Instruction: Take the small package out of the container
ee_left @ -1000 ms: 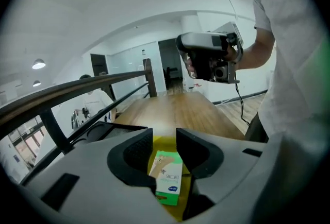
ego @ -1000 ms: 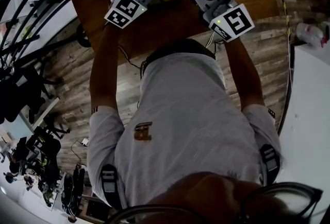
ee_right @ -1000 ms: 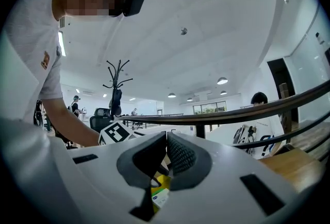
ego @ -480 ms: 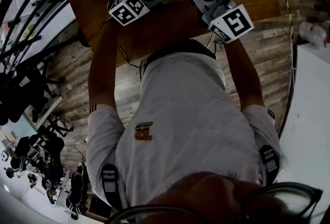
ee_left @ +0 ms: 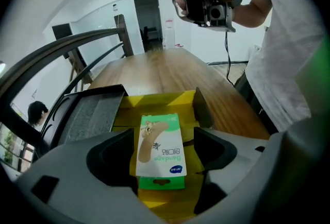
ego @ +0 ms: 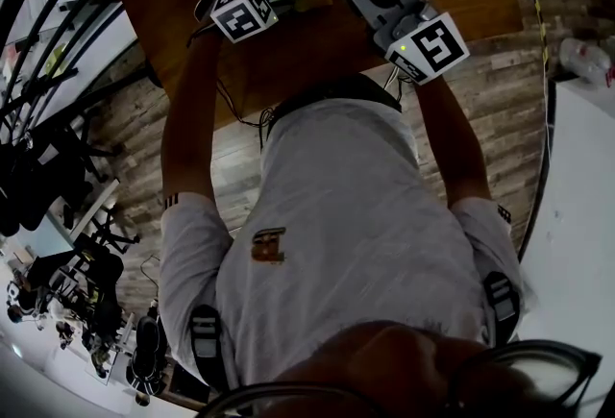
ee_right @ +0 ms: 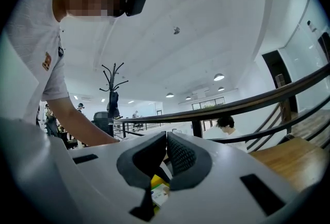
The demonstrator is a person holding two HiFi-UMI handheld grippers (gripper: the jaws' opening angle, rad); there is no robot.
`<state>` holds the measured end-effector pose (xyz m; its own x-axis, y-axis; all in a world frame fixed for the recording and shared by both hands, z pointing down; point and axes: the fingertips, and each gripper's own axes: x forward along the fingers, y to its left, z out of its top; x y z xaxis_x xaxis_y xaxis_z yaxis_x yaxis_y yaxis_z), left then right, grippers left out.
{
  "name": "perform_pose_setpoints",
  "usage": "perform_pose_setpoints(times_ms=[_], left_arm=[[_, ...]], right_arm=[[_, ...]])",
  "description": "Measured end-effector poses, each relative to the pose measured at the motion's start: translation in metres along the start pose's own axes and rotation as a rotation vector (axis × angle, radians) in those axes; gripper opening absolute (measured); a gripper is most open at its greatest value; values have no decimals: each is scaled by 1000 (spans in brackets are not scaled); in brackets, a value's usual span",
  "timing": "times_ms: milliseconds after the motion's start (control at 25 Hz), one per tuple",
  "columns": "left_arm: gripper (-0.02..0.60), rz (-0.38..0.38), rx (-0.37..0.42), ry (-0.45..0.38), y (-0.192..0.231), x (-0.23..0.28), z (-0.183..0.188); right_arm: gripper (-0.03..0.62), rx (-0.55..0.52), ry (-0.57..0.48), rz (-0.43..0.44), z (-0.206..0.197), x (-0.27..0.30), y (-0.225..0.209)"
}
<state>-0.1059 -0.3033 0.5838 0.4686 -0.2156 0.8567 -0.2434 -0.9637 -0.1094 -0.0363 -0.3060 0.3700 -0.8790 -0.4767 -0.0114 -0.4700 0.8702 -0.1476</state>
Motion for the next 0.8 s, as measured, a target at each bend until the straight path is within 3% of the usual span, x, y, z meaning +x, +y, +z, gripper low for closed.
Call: perform_pose_setpoints(times_ms=[800], left_arm=[[373, -122, -25, 154, 5, 30, -16]], right_arm=[[32, 36, 1, -8, -12, -4, -22]])
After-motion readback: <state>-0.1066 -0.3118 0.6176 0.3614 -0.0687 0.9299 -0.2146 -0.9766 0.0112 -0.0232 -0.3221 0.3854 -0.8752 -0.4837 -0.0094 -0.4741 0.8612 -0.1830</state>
